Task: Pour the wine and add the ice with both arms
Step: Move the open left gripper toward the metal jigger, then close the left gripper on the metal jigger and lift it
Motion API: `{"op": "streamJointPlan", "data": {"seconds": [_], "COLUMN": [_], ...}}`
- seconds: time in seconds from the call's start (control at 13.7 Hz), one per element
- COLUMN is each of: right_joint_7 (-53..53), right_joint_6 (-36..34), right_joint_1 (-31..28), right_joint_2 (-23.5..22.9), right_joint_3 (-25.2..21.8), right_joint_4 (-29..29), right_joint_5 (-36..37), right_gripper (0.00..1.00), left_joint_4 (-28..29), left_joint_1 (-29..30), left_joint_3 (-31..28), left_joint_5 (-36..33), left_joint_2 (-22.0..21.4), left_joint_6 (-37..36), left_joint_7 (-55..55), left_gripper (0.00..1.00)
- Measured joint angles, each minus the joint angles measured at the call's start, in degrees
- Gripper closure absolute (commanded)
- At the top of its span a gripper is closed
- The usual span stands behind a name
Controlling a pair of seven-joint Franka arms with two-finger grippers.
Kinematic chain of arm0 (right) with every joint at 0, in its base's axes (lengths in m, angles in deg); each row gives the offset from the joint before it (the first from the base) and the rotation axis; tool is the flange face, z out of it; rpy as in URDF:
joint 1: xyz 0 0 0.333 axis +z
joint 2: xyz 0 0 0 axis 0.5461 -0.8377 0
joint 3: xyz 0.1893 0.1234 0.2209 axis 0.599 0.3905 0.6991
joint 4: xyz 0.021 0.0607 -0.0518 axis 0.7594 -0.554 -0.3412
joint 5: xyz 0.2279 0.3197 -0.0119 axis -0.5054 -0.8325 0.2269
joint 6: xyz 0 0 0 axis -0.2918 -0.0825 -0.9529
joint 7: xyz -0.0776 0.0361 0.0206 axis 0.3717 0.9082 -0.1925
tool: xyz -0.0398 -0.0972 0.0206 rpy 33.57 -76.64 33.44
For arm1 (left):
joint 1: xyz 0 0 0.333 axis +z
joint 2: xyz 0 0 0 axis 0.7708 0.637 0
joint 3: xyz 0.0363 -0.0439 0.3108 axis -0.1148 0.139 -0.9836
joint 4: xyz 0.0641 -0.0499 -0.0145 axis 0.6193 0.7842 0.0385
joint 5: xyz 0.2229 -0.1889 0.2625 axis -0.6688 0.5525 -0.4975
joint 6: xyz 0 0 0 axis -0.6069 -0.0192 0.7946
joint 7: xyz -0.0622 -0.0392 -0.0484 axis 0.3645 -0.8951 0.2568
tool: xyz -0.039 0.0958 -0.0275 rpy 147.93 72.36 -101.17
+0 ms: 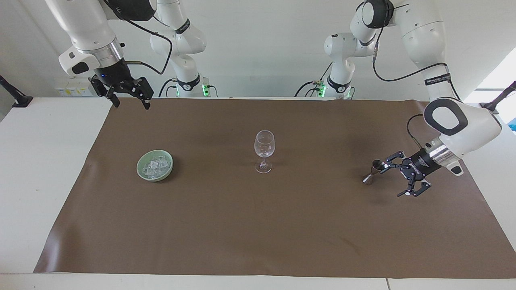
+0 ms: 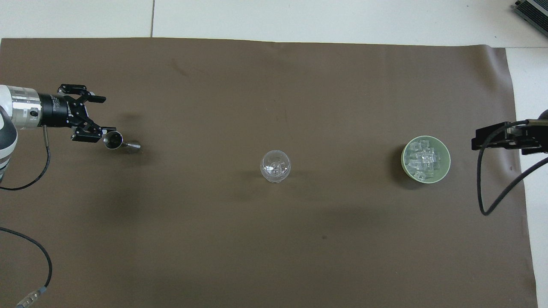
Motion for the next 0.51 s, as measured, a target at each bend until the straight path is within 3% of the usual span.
{"op": "streamJointPlan", "data": {"seconds": [0.51], "right_joint_7": [0.0], "right_joint_6": [0.0], "right_joint_1": [0.0], "right_joint_2": [0.0], "right_joint_3": [0.0], "right_joint_4": [0.0], "right_joint_5": [0.0], "right_gripper": [0.00], "left_joint_4": [2.3], "left_joint_1": [0.9], "left_joint_3": [-0.5], "left_joint_5": [1.6], "left_joint_2": [-2.0], "left_joint_6": [2.2], "left_joint_7": [0.2], "left_gripper": [0.00]}}
